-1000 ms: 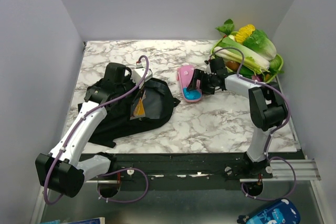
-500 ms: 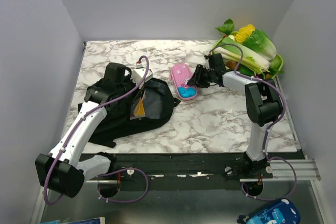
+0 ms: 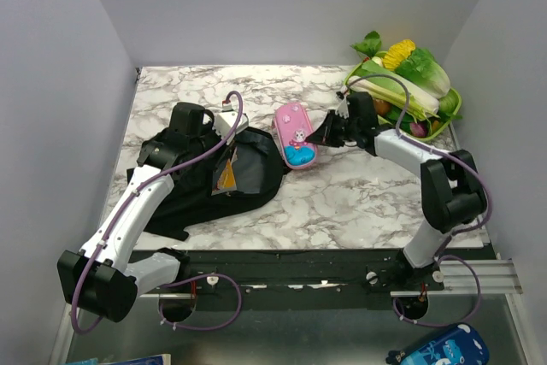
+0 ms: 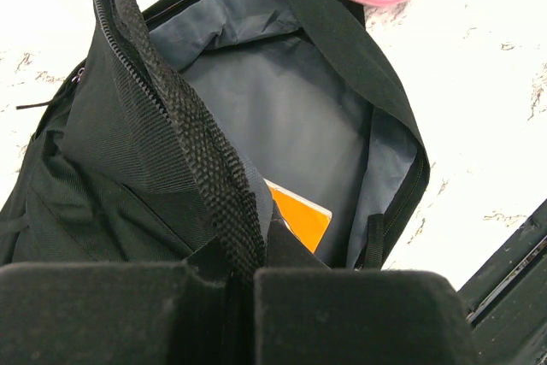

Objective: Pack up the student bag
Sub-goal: Pick up the stationery from the center of the board, then place the stationery in the student bag.

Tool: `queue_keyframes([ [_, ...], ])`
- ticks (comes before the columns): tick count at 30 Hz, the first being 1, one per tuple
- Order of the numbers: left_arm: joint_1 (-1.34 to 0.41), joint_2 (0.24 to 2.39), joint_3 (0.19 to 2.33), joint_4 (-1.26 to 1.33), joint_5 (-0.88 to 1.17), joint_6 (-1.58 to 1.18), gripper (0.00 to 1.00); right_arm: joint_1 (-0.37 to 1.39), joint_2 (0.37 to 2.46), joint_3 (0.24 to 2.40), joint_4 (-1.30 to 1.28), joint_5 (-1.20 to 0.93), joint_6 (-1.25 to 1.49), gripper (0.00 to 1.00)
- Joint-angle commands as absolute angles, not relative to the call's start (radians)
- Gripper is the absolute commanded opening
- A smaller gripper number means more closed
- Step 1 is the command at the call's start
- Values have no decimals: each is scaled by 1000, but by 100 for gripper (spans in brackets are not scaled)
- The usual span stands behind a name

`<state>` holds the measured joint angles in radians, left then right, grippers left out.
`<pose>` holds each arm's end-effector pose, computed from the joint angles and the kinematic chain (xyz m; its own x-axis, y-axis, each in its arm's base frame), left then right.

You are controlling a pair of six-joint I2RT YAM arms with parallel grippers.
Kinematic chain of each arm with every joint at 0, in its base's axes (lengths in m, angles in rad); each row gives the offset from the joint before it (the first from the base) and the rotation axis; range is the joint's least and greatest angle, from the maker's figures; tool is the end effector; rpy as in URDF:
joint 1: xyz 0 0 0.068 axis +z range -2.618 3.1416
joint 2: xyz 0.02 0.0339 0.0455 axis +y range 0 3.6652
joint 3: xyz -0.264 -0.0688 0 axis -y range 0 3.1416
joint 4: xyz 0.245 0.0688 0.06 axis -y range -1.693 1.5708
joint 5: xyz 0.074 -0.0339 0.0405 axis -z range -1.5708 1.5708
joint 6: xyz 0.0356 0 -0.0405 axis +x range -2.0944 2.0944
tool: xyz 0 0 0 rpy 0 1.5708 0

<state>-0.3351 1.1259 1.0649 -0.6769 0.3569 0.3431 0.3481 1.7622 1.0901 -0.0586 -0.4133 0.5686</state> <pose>0.2169 -0.0887 0.3245 -0.4125 0.4774 -0.7758 0.7338 0.6788 0.0276 0.3511 0.1426 0.1959 -0.8483 0.2168 -0.4832 -0.1624 0.7620 0.6269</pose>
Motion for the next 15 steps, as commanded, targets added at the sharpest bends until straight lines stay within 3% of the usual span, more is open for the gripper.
queue_keyframes([
  [1, -336, 1091, 1065, -626, 399, 347, 0, 365, 1590, 1115, -32, -486, 581, 1],
  [7, -336, 1080, 1069, -624, 394, 341, 0, 445, 1531, 1196, -153, -483, 561, 1],
  [15, -336, 1074, 1100, -620, 419, 321, 0, 613, 1627, 1229, -317, -414, 581, 1],
])
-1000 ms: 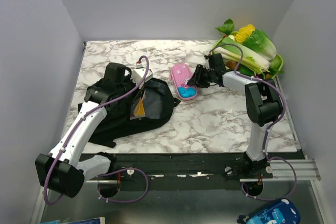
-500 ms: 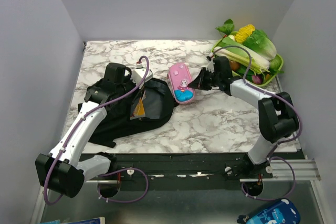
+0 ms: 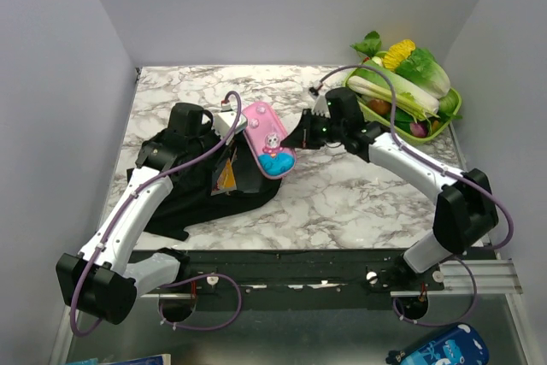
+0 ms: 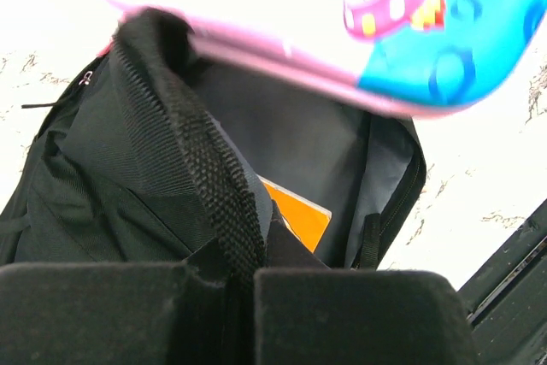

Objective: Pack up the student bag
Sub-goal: Place the stationery in the student bag.

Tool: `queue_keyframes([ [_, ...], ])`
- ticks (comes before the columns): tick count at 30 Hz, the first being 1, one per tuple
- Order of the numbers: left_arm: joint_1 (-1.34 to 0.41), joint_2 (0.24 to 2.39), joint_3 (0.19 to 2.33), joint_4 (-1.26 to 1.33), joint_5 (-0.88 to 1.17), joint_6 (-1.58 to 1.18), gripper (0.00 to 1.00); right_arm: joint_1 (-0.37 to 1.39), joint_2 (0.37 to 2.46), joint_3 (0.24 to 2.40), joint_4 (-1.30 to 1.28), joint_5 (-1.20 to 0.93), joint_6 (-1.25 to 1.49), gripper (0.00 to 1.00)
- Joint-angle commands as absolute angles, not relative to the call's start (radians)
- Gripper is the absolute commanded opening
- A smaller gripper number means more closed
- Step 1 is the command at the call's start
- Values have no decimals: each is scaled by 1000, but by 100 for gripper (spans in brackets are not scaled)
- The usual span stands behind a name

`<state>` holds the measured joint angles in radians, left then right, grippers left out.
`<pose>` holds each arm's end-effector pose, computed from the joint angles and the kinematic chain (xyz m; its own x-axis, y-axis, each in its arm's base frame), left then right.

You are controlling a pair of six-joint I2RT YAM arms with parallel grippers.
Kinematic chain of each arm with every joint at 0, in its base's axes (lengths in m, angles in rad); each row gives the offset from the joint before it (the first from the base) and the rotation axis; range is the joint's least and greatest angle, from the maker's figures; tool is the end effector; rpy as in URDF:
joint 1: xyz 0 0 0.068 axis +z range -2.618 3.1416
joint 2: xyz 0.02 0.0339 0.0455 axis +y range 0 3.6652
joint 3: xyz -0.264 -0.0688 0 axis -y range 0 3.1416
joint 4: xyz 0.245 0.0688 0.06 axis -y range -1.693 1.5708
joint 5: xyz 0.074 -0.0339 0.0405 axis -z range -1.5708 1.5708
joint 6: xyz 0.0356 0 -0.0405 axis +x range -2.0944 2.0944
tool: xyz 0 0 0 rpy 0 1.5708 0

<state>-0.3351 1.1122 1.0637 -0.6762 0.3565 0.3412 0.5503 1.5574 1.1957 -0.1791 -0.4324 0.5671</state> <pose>0.2142 -0.0877 0.3271 -0.4043 0.4728 -0.7830 0.7324 0.6801 0.0325 0.2973 0.1999 0.2922 -0.7897 0.0877 -0.6072 -0.4230 0.6389 0.6425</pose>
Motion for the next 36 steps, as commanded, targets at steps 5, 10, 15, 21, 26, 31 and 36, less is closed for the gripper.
queue_keyframes([
  [5, -336, 1065, 1094, -623, 433, 316, 0, 660, 1692, 1327, -445, -287, 572, 1],
  [10, -336, 1051, 1094, -623, 430, 318, 0, 684, 1749, 1364, -529, -229, 577, 1],
  [15, -336, 1043, 1086, -634, 465, 333, 0, 710, 1807, 1406, -564, -150, 583, 0],
  [21, -336, 1043, 1092, -670, 566, 360, 0, 750, 1988, 1748, -731, -11, 621, 1],
  [26, -337, 1042, 1086, -701, 594, 399, 1, 839, 2052, 1804, -730, 75, 683, 0],
  [31, -337, 1045, 1075, -716, 598, 429, 1, 907, 2013, 1668, -661, 69, 721, 4],
  [36, -337, 1051, 1080, -718, 600, 433, 2, 937, 1984, 1605, -656, 8, 672, 37],
])
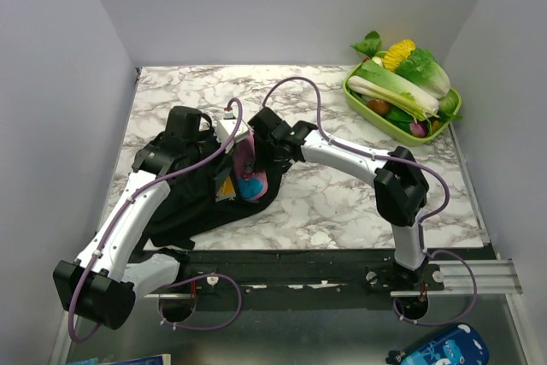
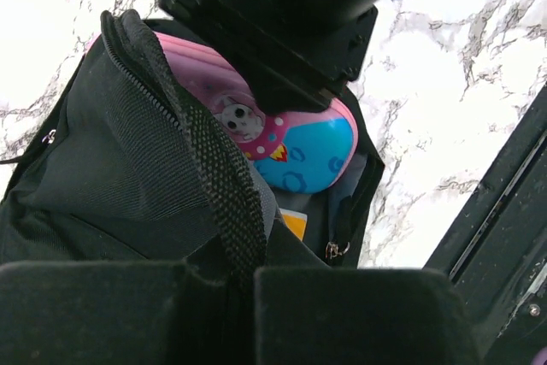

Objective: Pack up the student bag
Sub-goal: Place the stationery in the student bag, then adjust the student bag at the center of the board.

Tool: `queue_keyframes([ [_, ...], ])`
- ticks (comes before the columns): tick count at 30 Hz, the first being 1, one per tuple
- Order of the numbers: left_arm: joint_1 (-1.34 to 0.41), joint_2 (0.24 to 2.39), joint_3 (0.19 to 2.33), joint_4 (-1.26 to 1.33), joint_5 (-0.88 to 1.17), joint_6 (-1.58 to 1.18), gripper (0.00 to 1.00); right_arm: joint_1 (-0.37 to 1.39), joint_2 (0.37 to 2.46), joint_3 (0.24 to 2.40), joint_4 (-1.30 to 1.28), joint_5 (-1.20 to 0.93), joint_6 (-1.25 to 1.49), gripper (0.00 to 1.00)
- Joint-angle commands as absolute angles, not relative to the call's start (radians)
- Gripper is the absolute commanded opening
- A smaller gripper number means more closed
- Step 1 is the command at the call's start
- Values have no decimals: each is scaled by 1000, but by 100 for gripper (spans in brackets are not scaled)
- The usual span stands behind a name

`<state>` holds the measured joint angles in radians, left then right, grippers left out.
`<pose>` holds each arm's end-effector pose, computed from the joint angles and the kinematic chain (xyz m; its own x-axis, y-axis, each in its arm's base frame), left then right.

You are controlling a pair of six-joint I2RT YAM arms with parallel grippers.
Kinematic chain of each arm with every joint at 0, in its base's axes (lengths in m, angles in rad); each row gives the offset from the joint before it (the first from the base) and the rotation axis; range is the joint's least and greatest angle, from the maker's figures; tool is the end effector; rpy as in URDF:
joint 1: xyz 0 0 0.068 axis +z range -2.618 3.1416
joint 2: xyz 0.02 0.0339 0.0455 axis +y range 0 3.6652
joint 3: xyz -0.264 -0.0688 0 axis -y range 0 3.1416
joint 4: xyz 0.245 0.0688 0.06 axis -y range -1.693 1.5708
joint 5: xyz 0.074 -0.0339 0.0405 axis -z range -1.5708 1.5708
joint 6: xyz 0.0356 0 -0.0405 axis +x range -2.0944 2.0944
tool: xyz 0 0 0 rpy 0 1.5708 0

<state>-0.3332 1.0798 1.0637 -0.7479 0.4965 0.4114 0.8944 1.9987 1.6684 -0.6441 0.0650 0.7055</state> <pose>0.2000 -0.0872 0.3295 -0.3542 0.4947 -0.7936 0.8229 0.5680 -0.0133 0.2787 0.3435 0.2404 -0.8841 -0.0677 -0.4624 -0.2392 0.9156 0.3233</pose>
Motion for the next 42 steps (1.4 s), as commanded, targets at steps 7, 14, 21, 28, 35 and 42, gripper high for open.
queue_keyframes([
  [7, -337, 1057, 1086, -730, 583, 440, 2, 910, 1777, 1517, -574, 48, 580, 69],
  [14, -337, 1046, 1094, -752, 566, 456, 2, 743, 1669, 1395, -545, 89, 581, 70],
  [21, -337, 1049, 1106, -762, 561, 459, 2, 699, 1762, 1333, -493, 60, 543, 67],
  [28, -337, 1066, 1118, -770, 555, 460, 2, 724, 1796, 1210, -287, -138, 590, 68],
  [35, -337, 1074, 1134, -773, 552, 457, 2, 733, 1888, 1200, -187, -225, 660, 61],
  [42, -337, 1066, 1140, -782, 545, 460, 2, 732, 1898, 1163, -98, -334, 704, 12],
])
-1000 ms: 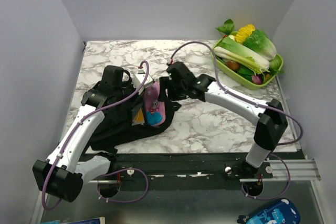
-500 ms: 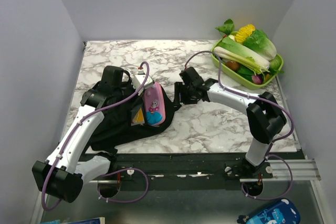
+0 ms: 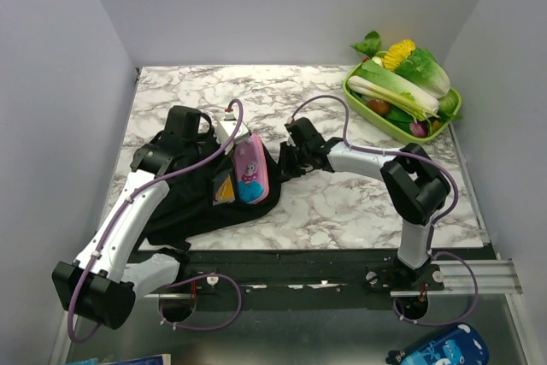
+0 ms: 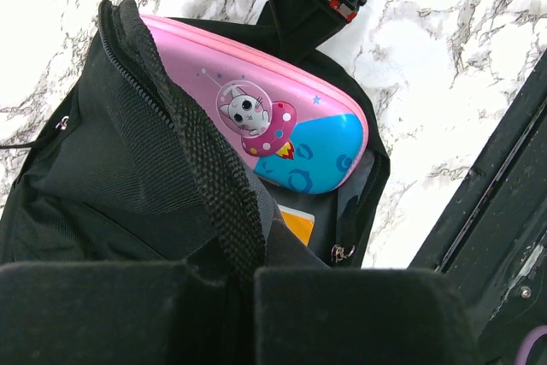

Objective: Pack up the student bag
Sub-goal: Adjust the student bag at the center of the board.

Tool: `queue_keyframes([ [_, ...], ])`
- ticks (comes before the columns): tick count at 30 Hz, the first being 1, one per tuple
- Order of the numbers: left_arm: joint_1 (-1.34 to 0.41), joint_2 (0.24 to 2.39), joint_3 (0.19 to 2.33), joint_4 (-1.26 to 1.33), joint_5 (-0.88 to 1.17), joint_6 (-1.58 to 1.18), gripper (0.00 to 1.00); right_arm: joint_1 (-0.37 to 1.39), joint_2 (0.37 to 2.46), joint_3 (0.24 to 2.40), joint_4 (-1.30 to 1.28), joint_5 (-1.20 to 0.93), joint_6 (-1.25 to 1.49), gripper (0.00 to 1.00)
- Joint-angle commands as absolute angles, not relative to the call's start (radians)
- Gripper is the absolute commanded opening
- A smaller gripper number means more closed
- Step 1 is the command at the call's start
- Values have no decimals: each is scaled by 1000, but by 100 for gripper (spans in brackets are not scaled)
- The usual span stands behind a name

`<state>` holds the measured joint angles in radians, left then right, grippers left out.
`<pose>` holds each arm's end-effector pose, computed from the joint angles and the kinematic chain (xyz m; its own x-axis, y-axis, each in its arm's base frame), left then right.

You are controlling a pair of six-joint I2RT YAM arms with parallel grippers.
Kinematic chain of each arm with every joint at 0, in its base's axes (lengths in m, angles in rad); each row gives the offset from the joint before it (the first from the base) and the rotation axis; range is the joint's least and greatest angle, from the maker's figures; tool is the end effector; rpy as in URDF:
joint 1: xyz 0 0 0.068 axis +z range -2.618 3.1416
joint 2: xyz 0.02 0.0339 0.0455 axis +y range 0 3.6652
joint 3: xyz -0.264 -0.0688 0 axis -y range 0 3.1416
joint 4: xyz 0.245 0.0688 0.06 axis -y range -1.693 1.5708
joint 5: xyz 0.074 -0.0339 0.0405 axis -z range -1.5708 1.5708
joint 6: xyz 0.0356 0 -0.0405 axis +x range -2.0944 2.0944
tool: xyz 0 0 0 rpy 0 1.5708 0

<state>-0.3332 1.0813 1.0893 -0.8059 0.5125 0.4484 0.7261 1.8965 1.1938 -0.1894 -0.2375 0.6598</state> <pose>0.1963 -0.0864 0.3333 -0.3458 0.5195 -0.7814 0.8417 0.5398 -0.0136 0.2923 0.2708 0.1665 -0.9231 -0.0230 -0.3838 -0.2404 0.8135 0.5295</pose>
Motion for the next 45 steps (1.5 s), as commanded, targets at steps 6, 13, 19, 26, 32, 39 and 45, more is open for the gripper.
queue_keyframes([
  [6, -337, 1060, 1135, -781, 545, 463, 2, 716, 1775, 1175, -127, -269, 674, 1],
  [13, -336, 1055, 1126, -761, 520, 466, 2, 718, 1554, 1313, -215, -219, 611, 1],
  [19, -337, 1069, 1126, -750, 509, 466, 3, 716, 1520, 1178, -219, -212, 643, 0],
  [26, -337, 1103, 1160, -733, 468, 466, 3, 713, 1484, 956, -89, -285, 675, 1],
  [32, -337, 1144, 1250, -681, 443, 408, 5, 713, 1431, 971, -75, -314, 641, 1],
  [39, -365, 1164, 1211, -713, 535, 390, 9, 713, 1421, 976, -195, -142, 589, 40],
  [45, -367, 1124, 1164, -724, 554, 402, 9, 713, 1473, 1127, -317, -9, 509, 40],
])
